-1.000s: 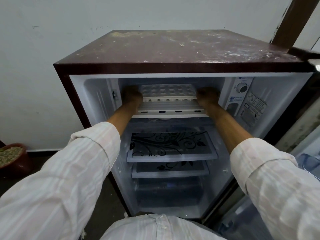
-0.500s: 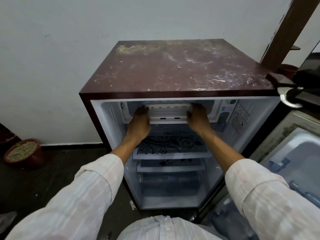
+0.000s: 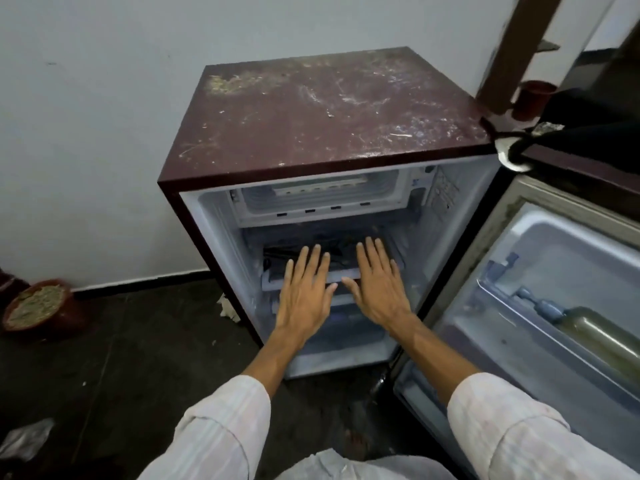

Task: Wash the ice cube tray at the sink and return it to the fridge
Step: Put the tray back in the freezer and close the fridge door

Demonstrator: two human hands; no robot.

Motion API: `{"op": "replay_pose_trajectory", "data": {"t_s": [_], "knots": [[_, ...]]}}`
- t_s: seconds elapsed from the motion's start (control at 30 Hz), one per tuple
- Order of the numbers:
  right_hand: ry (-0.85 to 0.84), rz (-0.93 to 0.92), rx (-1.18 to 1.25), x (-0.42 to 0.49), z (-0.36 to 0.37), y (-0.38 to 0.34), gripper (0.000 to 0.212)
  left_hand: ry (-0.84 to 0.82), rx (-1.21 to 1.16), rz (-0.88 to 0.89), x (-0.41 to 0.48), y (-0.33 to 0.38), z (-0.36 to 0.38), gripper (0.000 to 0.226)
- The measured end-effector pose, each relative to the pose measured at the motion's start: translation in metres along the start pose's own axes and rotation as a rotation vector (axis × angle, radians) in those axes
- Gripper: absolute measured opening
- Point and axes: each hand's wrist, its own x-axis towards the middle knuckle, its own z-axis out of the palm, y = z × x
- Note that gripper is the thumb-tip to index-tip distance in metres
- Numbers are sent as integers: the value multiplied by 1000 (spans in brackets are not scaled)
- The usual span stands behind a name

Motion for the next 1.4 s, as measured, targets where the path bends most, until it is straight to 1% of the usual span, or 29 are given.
{"op": "replay_pose_trajectory", "data": {"t_s": [0.07,0.13,0.27,0.47,0.67,0.8,1.07,1.2,1.4], "knots": [[-3,35,-16,-28,5,2,94,-28,3,61,-16,13,5,62],[-9,71,-41,-57,7,4,95,-38,-4,128,-31,26,9,64],[20,177,-86,-120,8,7,79,-32,-38,256,-59,58,12,63],[100,344,-117,-215,5,20,68,-48,-122,490,-98,117,14,59],[135,572,-140,-298,-12,45,67,-133,-189,703,-128,189,24,60],[161,717,-157,-344,-29,67,68,-144,-225,833,-146,240,26,61],[221,870,-169,-435,-64,121,75,-172,-291,1022,-183,345,47,60],[230,877,-171,-475,-82,164,78,-178,-339,1045,-200,403,54,57],[272,792,-144,-508,-115,237,73,-149,-433,943,-215,477,53,53]]}}
